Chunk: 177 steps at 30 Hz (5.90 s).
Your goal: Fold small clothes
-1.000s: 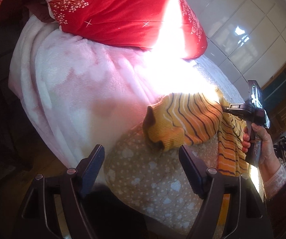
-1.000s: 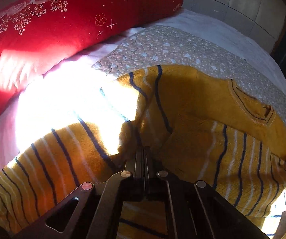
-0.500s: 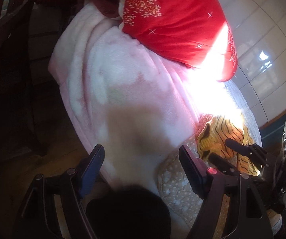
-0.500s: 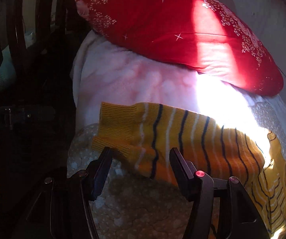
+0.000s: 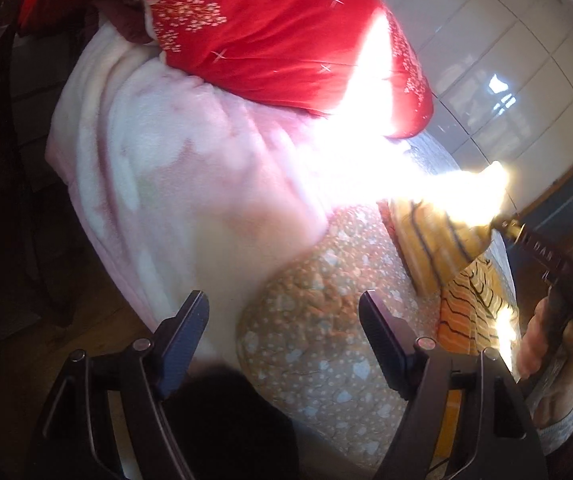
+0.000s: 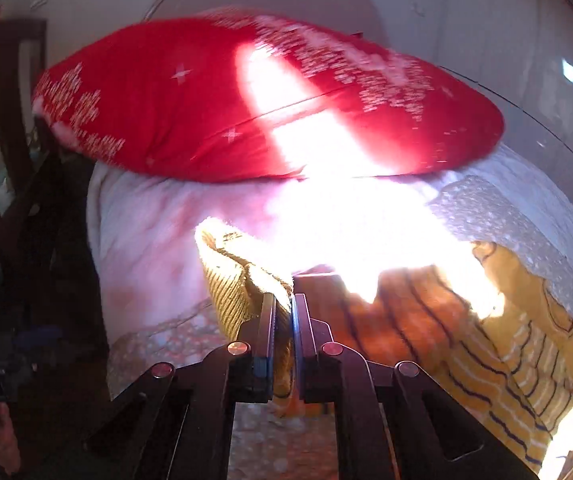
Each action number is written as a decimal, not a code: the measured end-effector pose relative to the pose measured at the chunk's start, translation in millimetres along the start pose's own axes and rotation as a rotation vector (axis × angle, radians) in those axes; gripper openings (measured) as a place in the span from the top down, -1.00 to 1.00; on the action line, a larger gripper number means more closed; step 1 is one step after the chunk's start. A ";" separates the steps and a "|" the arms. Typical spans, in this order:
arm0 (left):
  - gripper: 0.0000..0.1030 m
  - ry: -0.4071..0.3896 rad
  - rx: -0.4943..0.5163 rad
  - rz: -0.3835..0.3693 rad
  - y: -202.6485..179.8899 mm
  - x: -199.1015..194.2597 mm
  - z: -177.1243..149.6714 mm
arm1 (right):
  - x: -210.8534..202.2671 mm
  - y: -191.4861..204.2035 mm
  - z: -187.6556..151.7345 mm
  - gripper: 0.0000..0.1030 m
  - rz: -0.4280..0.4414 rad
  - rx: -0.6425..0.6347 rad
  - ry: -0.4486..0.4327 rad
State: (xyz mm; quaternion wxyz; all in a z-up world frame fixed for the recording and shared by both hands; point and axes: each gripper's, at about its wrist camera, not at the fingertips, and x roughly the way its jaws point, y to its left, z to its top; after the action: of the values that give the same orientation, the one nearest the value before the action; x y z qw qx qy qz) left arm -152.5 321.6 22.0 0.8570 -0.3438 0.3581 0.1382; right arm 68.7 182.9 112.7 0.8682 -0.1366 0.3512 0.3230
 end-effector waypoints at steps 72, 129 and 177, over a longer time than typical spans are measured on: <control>-0.32 0.430 0.288 -0.460 -176.0 81.9 -117.1 | -181.6 -166.3 -371.9 0.33 0.313 1.148 -0.120; 0.78 0.198 0.481 -0.237 -305.9 122.1 29.5 | -182.4 -265.5 -223.1 0.78 0.052 0.990 -0.119; -0.28 0.271 0.439 -0.177 -277.8 154.7 72.5 | -178.3 -307.3 -225.9 -0.47 -0.149 0.949 0.018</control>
State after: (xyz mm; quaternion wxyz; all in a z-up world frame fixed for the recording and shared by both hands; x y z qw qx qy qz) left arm 128.4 168.5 85.4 0.8640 -0.1951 0.4595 -0.0653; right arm 55.6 -236.6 78.6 0.8525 0.2471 0.4564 0.0627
